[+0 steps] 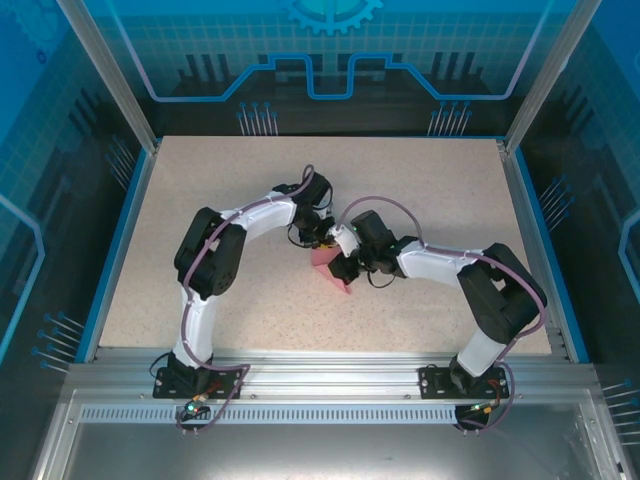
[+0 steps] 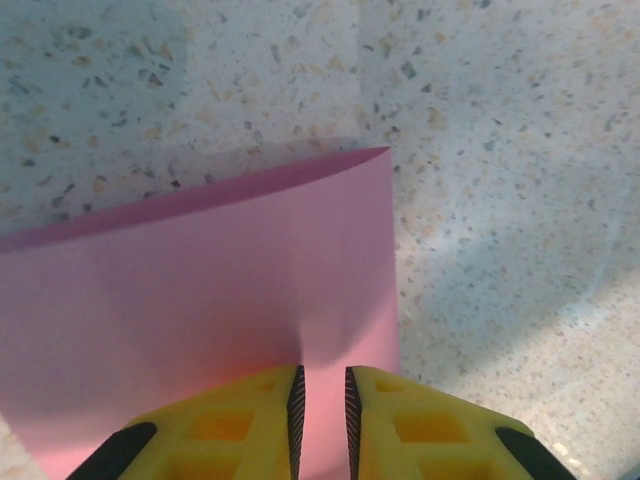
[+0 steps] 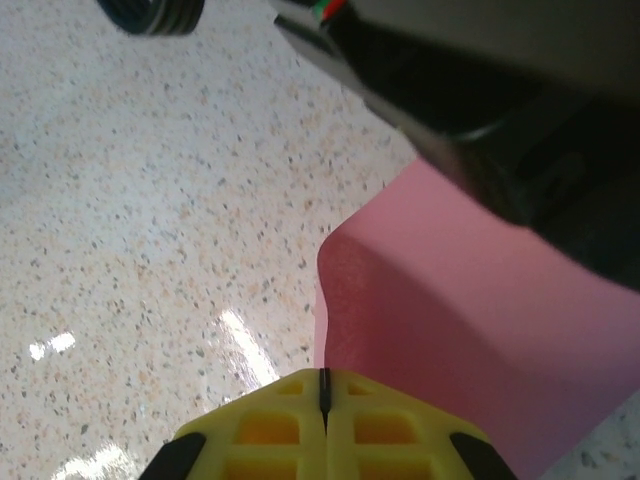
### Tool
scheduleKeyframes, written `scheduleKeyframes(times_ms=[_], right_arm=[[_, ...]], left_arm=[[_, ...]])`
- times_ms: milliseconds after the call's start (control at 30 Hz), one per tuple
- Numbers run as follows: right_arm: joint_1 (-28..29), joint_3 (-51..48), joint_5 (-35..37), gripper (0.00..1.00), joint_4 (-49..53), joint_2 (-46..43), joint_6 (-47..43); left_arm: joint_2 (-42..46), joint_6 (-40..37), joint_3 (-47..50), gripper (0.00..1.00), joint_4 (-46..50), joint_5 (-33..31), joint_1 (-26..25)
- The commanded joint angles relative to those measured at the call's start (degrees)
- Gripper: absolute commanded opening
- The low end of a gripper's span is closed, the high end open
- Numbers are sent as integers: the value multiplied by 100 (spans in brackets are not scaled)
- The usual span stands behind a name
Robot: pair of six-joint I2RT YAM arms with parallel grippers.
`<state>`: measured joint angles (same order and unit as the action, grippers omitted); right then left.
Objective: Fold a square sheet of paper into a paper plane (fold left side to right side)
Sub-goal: Third fold the triangle at the center of the table.
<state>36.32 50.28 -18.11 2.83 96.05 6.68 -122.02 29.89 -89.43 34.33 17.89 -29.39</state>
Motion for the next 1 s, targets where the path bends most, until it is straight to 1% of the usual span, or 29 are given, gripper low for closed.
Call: scheduleKeyframes(times_ms=[0,233,500,733,933,967], right_arm=[[-37,-159,-29,4,534,159,105],[-54,-224,-28,4,526,133,135],[-116,-265,-216,3,489,21,152],[-358,-148,-538,2,433,-88,321],[-543,-18,-738,2,564,142,347],[-573,126,-761,2,603,187,353]], left_arm=[[-170,9,-227,22,-12,193,-45],[-334,-53,-103,19,82,-9,-52],[-397,-147,-92,17,218,-261,-67],[-427,-215,-75,17,277,-351,-97],[-443,-245,-75,17,285,-400,-120],[-443,-235,-75,17,292,-404,-118]])
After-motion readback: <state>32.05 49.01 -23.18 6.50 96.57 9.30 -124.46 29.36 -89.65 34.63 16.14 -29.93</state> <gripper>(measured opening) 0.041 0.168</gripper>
